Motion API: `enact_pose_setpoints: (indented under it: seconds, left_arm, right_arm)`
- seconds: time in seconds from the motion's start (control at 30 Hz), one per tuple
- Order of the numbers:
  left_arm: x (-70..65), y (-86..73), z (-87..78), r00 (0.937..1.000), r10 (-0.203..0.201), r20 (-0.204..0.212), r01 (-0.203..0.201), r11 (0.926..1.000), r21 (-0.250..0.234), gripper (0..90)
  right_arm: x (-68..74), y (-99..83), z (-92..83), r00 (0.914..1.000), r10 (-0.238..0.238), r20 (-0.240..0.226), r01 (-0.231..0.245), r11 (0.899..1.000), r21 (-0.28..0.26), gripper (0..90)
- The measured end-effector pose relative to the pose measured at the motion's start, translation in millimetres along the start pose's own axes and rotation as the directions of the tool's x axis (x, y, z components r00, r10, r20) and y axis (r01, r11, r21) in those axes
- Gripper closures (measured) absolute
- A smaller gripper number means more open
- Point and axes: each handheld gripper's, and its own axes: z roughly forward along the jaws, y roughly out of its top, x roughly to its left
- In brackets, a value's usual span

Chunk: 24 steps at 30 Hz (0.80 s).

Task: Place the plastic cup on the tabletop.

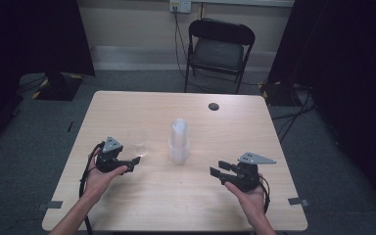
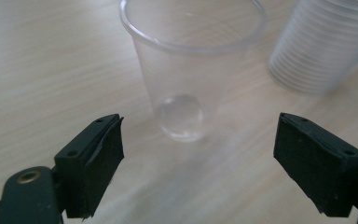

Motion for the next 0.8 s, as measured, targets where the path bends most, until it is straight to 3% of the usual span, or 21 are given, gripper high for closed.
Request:
enact_pose_setpoints:
  seconds: [0.07,0.13,0.2,0.33,0.4,0.63,0.8]
  left_arm:
    - [-4.4,-3.7,-6.8,1.0,0.004,0.006,-0.004,0.9999,-0.011,15.6]
    - [-12.1,-6.1,-11.7,0.9993,0.036,0.002,-0.036,0.9991,0.02,15.6]
    - [-21.2,-7.2,-17.5,0.9978,0.042,0.051,-0.044,0.9984,0.035,15.8]
    - [-37.3,-8.5,-33.5,0.9952,0.078,0.058,-0.079,0.9967,0.017,16.3]
    - [-43.3,-10.8,-38.9,0.9953,0.06,0.076,-0.061,0.9982,0.003,16.8]
    - [-50.4,-26.6,-45.7,0.9938,0.062,0.092,-0.061,0.998,-0.013,17.6]
    - [-49.3,-31.6,-47.3,0.9953,0.026,0.093,-0.022,0.999,-0.039,20.3]
  right_arm:
    - [-1.0,0.0,-0.4,1.0,0.001,0.004,-0.001,1.0,-0.003,49.9]
    - [-1.7,0.2,-0.8,1.0,0.005,0.006,-0.005,1.0,-0.006,49.9]
    - [-2.8,0.0,-0.3,0.9999,0.002,0.01,-0.002,1.0,-0.004,49.8]
    - [-4.4,-1.9,0.7,0.9999,0.01,0.014,-0.01,1.0,0.0,49.5]
    - [-4.9,-2.2,1.7,0.9998,0.013,0.017,-0.013,1.0,0.004,49.4]
    - [-5.3,-4.2,3.3,0.999,-0.009,0.043,0.009,1.0,0.009,46.8]
    - [-8.7,-8.4,7.3,0.9971,-0.019,0.074,0.018,1.0,0.022,36.2]
